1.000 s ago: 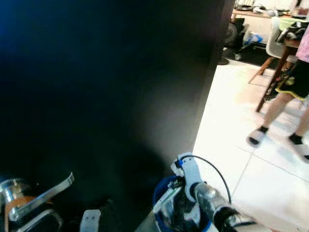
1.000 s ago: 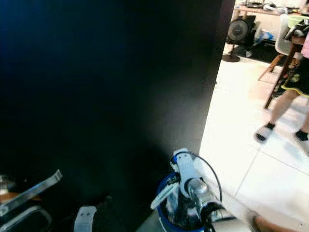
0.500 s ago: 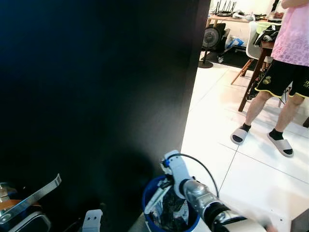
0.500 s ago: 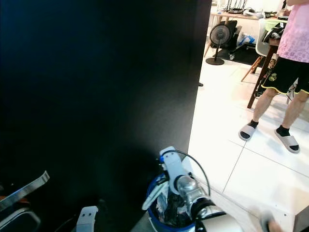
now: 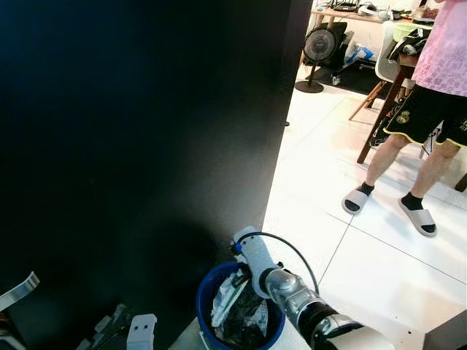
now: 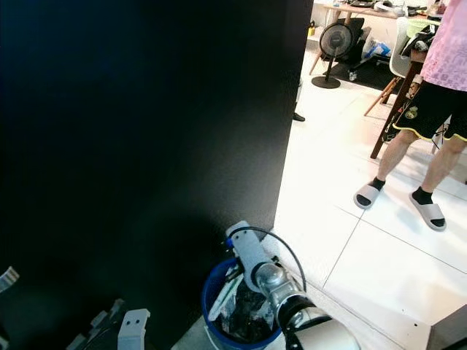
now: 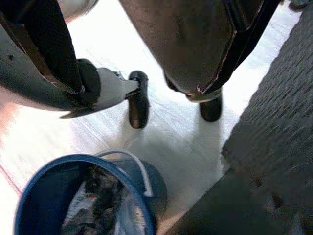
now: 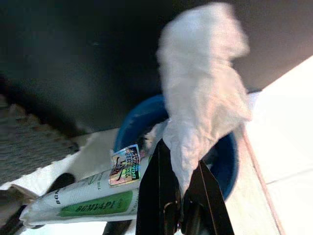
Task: Clean up the room
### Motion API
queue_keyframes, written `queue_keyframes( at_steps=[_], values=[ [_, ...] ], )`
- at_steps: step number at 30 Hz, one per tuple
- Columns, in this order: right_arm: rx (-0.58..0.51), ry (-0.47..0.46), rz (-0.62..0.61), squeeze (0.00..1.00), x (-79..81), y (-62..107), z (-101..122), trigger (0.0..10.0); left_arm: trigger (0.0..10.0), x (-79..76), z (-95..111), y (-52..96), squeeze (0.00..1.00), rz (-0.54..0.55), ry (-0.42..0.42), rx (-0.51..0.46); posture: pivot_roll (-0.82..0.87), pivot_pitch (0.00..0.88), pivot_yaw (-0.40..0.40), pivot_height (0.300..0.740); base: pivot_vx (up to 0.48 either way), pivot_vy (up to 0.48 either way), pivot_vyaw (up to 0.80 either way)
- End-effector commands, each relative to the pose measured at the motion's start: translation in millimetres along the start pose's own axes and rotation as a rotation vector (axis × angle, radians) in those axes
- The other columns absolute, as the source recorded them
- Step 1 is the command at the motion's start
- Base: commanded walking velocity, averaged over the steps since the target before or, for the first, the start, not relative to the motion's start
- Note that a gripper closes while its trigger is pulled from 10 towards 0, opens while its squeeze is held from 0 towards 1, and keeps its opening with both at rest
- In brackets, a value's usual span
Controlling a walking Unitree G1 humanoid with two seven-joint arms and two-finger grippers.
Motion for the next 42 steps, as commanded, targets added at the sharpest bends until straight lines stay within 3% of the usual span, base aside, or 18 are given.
queue_keyframes(
  at_steps=[1, 4, 7, 14, 20, 25, 27, 28, 29, 30, 32, 36, 42],
  values=[
    [0.031, 0.005, 0.008, 0.00, 2.9, -0.3, -5, 10.0, 10.0, 11.6, -3, 3.3, 0.00, 0.046, -0.015, 0.000, 0.03, 0.088, -0.051, 0.740, 0.000, 0.000, 0.00],
    [0.033, 0.004, 0.011, 0.00, 4.1, -0.4, -6, 10.0, 10.0, 16.7, 1, 4.1, 0.00, 0.076, -0.012, -0.019, 0.03, 0.089, -0.050, 0.740, 0.000, 0.000, 0.00],
    [0.036, -0.005, 0.017, 0.00, 7.9, -0.8, -7, 10.0, 10.0, 25.3, 20, 4.2, 0.00, 0.132, -0.039, -0.091, 0.03, 0.095, -0.045, 0.740, 0.000, 0.000, 0.00],
    [0.057, -0.017, -0.008, 0.00, 6.3, 0.0, -13, 10.0, 10.0, 22.1, 27, 2.4, 0.00, 0.107, -0.004, -0.108, 0.03, 0.098, -0.043, 0.740, 0.000, 0.000, 0.00],
    [0.078, -0.041, -0.051, 0.00, -0.3, 1.3, -17, 10.0, 10.0, 11.5, 22, 0.8, 0.00, 0.035, 0.017, -0.092, 0.05, 0.112, -0.044, 0.740, 0.000, 0.000, 0.00],
    [0.064, -0.062, -0.127, 0.00, -16.2, 2.6, -10, 10.0, 10.0, 7.2, 5, 3.5, 0.00, -0.015, 0.009, -0.058, 0.09, 0.163, -0.040, 0.740, 0.000, 0.000, 0.00],
    [0.048, -0.085, -0.174, 0.17, -26.4, 3.9, -5, 10.0, 10.0, 10.4, -4, 7.0, 0.00, -0.020, 0.006, -0.046, 0.10, 0.183, -0.040, 0.740, 0.000, 0.000, 0.00],
    [0.044, -0.072, -0.194, 0.51, -30.6, 4.6, -3, 10.0, 10.0, 13.2, -7, 8.9, 0.00, -0.019, 0.005, -0.045, 0.12, 0.198, -0.039, 0.740, 0.000, 0.000, 0.00],
    [0.042, -0.060, -0.206, 0.51, -33.0, 5.0, -2, 10.0, 10.0, 14.9, -9, 10.1, 0.00, -0.019, 0.004, -0.045, 0.12, 0.198, -0.039, 0.740, 0.000, 0.000, 0.00],
    [0.037, -0.051, -0.220, 1.00, -36.2, 5.6, 0, 10.0, 10.0, 17.6, -11, 11.6, 0.00, -0.017, 0.004, -0.045, 0.14, 0.207, -0.038, 0.740, 0.000, 0.000, 0.00],
    [0.034, -0.046, -0.230, 1.00, -38.2, 6.0, 1, 10.0, 10.0, 19.3, -12, 12.6, 0.00, -0.016, 0.004, -0.045, 0.14, 0.207, -0.038, 0.740, 0.000, 0.000, 0.00],
    [0.046, 0.049, -0.274, 1.00, -47.0, 7.7, 5, 10.0, 10.0, 27.3, -13, 16.2, 0.00, -0.012, 0.007, -0.050, 0.15, 0.224, -0.032, 0.740, 0.000, 0.000, 0.00],
    [0.087, 0.056, -0.281, 1.00, -49.0, 9.8, -5, 10.0, 10.0, 29.8, -11, 16.9, 0.00, -0.015, 0.007, -0.054, 0.14, 0.218, -0.030, 0.740, 0.000, 0.000, 0.00]
  ],
)
Point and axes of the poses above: a point about 5 cm out from each wrist's last joint towards the gripper, its own y axis pointing back from the gripper into the wrist, its own z axis along the axis of the wrist's last joint, x = y × z, the point moved 3 cm from there along -y, pointing out of the wrist towards the gripper, and after that the axes turned 3 degrees about y, right-handed, at the moved point
